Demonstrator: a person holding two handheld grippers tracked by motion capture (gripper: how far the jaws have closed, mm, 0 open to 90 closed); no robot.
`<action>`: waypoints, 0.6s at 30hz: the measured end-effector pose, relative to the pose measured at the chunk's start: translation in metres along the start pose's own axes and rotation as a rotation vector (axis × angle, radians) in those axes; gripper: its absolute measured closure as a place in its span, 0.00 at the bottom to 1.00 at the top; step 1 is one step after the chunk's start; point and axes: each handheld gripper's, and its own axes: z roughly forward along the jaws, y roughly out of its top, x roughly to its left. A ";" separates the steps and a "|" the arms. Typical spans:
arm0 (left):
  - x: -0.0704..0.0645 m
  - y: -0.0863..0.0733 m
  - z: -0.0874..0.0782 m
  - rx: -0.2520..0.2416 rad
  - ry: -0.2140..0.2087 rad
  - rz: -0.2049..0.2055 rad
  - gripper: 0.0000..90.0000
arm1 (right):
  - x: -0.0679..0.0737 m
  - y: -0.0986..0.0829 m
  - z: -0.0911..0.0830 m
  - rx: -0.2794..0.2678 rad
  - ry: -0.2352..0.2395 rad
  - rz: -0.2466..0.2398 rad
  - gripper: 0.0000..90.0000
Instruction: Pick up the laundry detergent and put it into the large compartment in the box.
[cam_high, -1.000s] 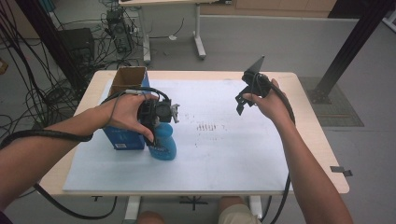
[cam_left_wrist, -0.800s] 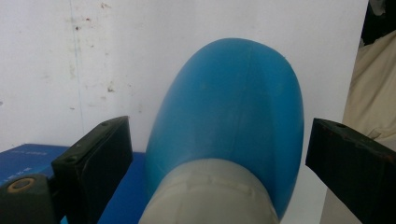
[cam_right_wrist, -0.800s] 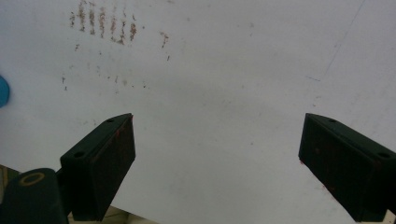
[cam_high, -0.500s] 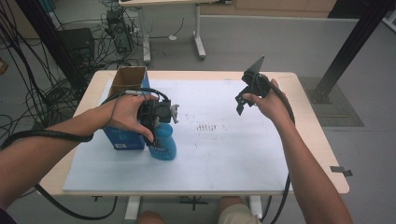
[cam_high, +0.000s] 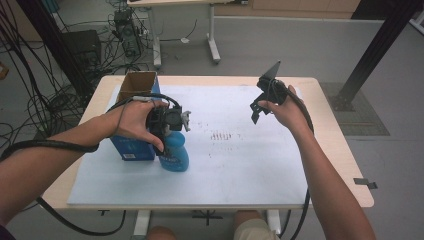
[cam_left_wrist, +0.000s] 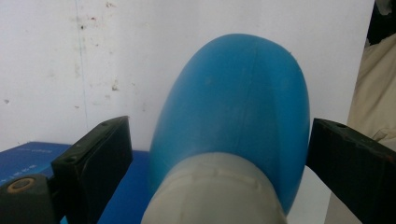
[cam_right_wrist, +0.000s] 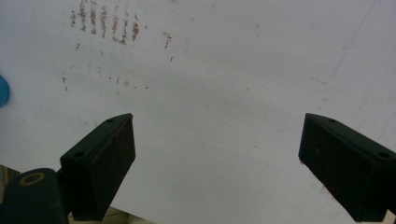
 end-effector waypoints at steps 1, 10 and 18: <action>0.000 0.000 0.001 -0.001 -0.002 0.000 0.08 | 0.000 0.000 0.000 0.000 0.000 0.000 0.12; -0.002 -0.001 0.001 0.001 0.004 -0.002 0.08 | 0.001 0.000 0.000 0.000 -0.001 -0.002 0.12; -0.004 -0.003 0.000 -0.001 0.012 -0.003 0.08 | 0.002 0.000 -0.001 -0.003 -0.002 -0.001 0.12</action>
